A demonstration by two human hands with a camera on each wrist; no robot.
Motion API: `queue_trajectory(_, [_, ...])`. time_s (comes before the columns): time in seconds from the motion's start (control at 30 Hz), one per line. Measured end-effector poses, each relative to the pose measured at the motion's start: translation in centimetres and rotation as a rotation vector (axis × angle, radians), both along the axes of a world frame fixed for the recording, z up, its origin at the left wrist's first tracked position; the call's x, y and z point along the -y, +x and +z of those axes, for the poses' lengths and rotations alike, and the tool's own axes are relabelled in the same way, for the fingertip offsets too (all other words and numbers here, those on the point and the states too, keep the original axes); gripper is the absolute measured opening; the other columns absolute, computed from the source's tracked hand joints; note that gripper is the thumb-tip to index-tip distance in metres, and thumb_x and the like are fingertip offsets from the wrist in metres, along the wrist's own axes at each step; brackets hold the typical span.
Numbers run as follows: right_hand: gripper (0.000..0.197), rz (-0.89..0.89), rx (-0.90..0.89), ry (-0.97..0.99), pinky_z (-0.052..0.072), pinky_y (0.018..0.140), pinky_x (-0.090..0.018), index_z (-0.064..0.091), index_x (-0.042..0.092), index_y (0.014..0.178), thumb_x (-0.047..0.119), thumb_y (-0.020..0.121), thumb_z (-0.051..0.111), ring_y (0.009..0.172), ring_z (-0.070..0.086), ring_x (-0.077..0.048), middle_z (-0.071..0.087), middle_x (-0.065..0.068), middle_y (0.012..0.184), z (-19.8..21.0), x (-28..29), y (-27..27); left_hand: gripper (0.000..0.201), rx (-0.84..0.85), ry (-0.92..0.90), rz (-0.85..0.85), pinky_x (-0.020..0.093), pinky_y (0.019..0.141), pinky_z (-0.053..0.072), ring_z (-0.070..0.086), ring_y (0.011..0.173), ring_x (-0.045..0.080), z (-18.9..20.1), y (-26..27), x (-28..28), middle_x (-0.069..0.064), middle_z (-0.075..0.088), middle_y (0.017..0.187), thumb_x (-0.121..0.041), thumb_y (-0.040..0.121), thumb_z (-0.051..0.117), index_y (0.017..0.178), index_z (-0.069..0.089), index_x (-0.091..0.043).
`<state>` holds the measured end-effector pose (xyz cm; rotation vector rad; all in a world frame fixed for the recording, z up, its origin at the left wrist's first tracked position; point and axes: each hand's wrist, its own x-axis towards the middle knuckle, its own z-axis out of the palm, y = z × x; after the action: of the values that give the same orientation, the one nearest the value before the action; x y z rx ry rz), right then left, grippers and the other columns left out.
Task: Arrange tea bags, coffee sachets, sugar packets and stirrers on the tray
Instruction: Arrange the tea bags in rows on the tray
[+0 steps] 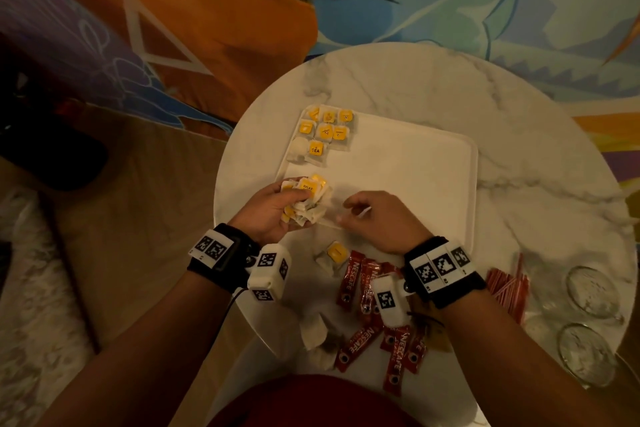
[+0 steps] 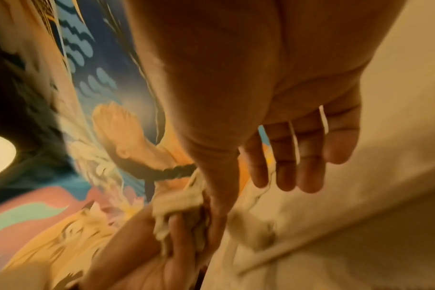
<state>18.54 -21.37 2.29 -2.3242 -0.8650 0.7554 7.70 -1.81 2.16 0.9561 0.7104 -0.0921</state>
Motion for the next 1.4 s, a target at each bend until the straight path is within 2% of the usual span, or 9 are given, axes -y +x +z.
queue_trajectory(0.1, [0.059, 0.082, -0.014, 0.094, 0.046, 0.087, -0.027, 0.058, 0.022, 0.134, 0.047, 0.084, 0.075, 0.102, 0.056, -0.008, 0.059, 0.003, 0.122, 0.1, -1.5, -1.7, 0.019, -0.015, -0.02, 0.016, 0.039, 0.078, 0.053, 0.068, 0.088, 0.031, 0.2, 0.1, -0.1, 0.015, 0.069, 0.102, -0.005, 0.088, 0.065, 0.106, 0.068, -0.011])
queue_trajectory(0.23, [0.034, 0.072, 0.003, 0.216, 0.043, 0.086, -0.027, 0.066, 0.015, 0.118, 0.024, 0.086, 0.074, 0.107, 0.058, -0.018, 0.063, -0.005, 0.119, 0.0, -3.7, -2.3, 0.031, 0.032, -0.096, -0.016, 0.028, 0.064, 0.057, 0.072, 0.076, 0.024, 0.8, 0.0, -0.5, 0.01, 0.073, 0.091, -0.01, 0.076, 0.067, 0.107, 0.066, -0.011])
queue_trajectory(0.47, [0.024, 0.07, 0.007, 0.216, 0.049, 0.082, -0.032, 0.074, 0.02, 0.104, 0.039, 0.094, 0.065, 0.094, 0.064, -0.012, 0.072, 0.004, 0.106, -1.2, -5.5, -2.1, 0.025, 0.13, -0.206, 0.057, 0.023, 0.049, 0.052, 0.074, 0.074, 0.028, 1.8, 0.0, -2.9, 0.009, 0.072, 0.082, -0.017, 0.083, 0.056, 0.103, 0.067, -0.01])
queue_trajectory(0.63, [0.026, -0.261, -0.181, 0.417, 0.057, 0.081, -0.047, 0.074, 0.016, 0.086, 0.038, 0.094, 0.063, 0.078, 0.072, -0.02, 0.075, -0.001, 0.082, -0.6, -5.3, -0.9, 0.021, 0.105, -0.14, 0.088, 0.024, 0.059, 0.052, 0.075, 0.08, 0.027, 1.4, 0.2, -5.1, 0.006, 0.075, 0.092, -0.021, 0.082, 0.063, 0.097, 0.077, -0.018])
queue_trajectory(0.77, [0.001, -0.538, -0.304, 0.696, 0.058, 0.067, -0.036, 0.065, 0.008, 0.096, 0.009, 0.095, 0.065, 0.077, 0.071, -0.026, 0.073, -0.011, 0.084, 1.7, -5.3, -0.1, 0.025, 0.045, -0.1, 0.037, 0.024, 0.055, 0.055, 0.075, 0.088, 0.032, 0.6, 0.8, -5.8, 0.011, 0.074, 0.099, -0.01, 0.089, 0.061, 0.113, 0.066, -0.013])
queue_trajectory(0.9, [0.015, -0.706, -0.203, 0.655, 0.06, 0.068, -0.047, 0.056, 0.015, 0.091, 0.02, 0.093, 0.07, 0.07, 0.073, -0.026, 0.074, -0.004, 0.08, 2.4, -5.3, 1.4, 0.03, 0.022, -0.038, 0.022, 0.028, 0.059, 0.055, 0.072, 0.094, 0.038, -0.1, 1.9, -5.5, 0.015, 0.071, 0.106, -0.002, 0.092, 0.06, 0.118, 0.063, -0.015])
queue_trajectory(1.03, [0.015, -0.582, 0.035, 0.37, 0.057, 0.066, -0.038, 0.058, 0.02, 0.084, 0.027, 0.089, 0.07, 0.067, 0.071, -0.023, 0.07, 0.003, 0.08, 1.5, -6.2, 1.6, 0.022, 0.023, 0.054, -0.05, 0.034, 0.065, 0.055, 0.071, 0.088, 0.025, 0.0, 3.2, -4.4, 0.004, 0.074, 0.097, -0.007, 0.092, 0.065, 0.106, 0.069, -0.023])
queue_trajectory(1.17, [0.013, -0.397, 0.188, 0.273, 0.052, 0.071, -0.035, 0.063, 0.015, 0.092, 0.01, 0.081, 0.069, 0.082, 0.066, -0.024, 0.069, 0.0, 0.087, 1.0, -8.0, 0.2, 0.036, 0.038, 0.094, -0.141, 0.036, 0.077, 0.057, 0.072, 0.097, 0.022, 0.3, 4.1, -3.6, 0.008, 0.075, 0.111, -0.03, 0.089, 0.073, 0.122, 0.067, -0.017])
queue_trajectory(1.4, [0.034, -0.168, 0.158, 0.348, 0.053, 0.085, -0.03, 0.065, 0.017, 0.121, 0.019, 0.087, 0.06, 0.099, 0.064, -0.018, 0.067, -0.004, 0.111, 1.0, -8.4, -0.9, 0.041, 0.067, 0.147, -0.137, 0.042, 0.086, 0.057, 0.07, 0.104, 0.032, -0.6, 5.0, -4.9, 0.019, 0.072, 0.117, -0.007, 0.085, 0.076, 0.124, 0.064, -0.005])
